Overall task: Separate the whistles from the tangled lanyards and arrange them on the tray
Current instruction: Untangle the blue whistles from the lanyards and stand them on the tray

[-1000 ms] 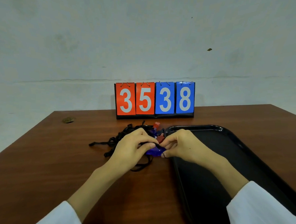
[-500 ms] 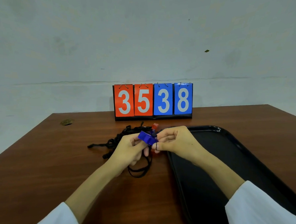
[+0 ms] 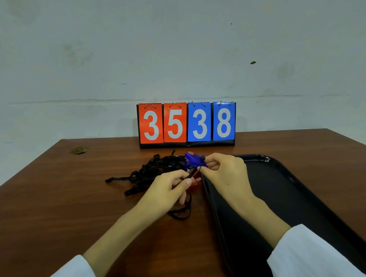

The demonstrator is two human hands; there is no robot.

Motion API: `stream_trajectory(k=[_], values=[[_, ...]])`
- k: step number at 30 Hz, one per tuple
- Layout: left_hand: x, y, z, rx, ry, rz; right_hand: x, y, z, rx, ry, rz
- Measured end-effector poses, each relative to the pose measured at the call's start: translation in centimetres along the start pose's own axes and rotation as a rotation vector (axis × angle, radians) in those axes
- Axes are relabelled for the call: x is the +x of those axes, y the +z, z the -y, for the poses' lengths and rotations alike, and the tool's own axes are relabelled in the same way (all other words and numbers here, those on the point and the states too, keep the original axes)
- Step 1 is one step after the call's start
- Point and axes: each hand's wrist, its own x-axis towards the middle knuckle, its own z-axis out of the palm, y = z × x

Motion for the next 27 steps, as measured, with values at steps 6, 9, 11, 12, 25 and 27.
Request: stream_trajectory(k=[6,9,11,12,25,27], values=[[0.1,-1.2,0.3,0.072,0.048,-0.094,-0.1,-0.1,0.0,-0.224,-0.194,0.201],[0.3,-1.6,0.7,0.152,0.084,-0.13,-0.1,0.1,0.1,-0.192,-0.292,0.358],[0.3,-1.9,0.7,0.141,0.076,-0.136,-0.1,0.0,0.2,-0.102,-0.272,0.442],[0.3,-2.0,0.6,0.112,0.063,-0.136,-0.1,0.0,0.3,-0.036,-0.237,0.474],[0.2,-2.0,-0.1,-0.696,-0.309,0.195,0.1,-1.1,1.4,0.528,0.067,0.432],[0.0,-1.8,0.0,-0.694,-0.308,0.215,0.3,-1.0,1.2,0.479,0.114,0.308]])
